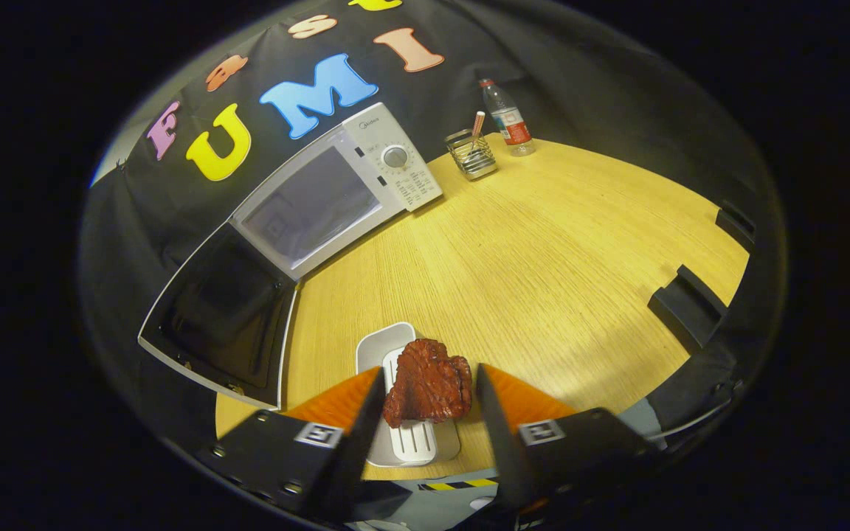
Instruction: Open the microwave, put the food inside, and close the microwave door.
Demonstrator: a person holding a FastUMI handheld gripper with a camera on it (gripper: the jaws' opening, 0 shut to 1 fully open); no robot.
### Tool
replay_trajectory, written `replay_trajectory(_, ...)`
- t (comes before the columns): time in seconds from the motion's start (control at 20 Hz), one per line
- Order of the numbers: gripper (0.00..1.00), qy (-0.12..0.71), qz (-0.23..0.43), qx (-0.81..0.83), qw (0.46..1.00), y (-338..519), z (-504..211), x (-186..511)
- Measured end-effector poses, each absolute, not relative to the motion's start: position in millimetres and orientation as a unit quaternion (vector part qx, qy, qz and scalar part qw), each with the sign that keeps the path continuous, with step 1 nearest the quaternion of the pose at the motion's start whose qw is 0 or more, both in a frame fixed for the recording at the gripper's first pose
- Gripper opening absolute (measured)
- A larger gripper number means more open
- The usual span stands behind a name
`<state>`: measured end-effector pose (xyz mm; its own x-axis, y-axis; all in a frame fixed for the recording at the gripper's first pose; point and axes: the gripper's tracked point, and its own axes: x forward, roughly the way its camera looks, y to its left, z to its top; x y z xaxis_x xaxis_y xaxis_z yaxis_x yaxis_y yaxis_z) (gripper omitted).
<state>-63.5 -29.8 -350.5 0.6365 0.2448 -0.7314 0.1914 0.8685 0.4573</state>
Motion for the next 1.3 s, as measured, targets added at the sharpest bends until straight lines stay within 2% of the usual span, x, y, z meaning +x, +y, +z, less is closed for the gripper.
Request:
replay_trajectory(0.05,0.38,0.427,0.016,0.265,0.864,-30,-351,-65)
replay_trajectory(0.2,0.39,0.421,0.030,0.277,0.863,-34,-340,-59)
replay_trajectory(0.3,0.16,0.402,0.053,0.299,0.864,-16,-326,-59)
replay_trajectory(0.4,0.15,0.398,0.077,0.285,0.868,-13,-322,-60)
replay_trajectory(0.5,0.05,0.389,0.076,0.272,0.877,-17,-315,-61)
replay_trajectory(0.8,0.04,0.391,0.054,0.291,0.872,-16,-304,-45)
replay_trajectory(1.3,0.04,0.325,0.097,0.306,0.890,-3,-235,24)
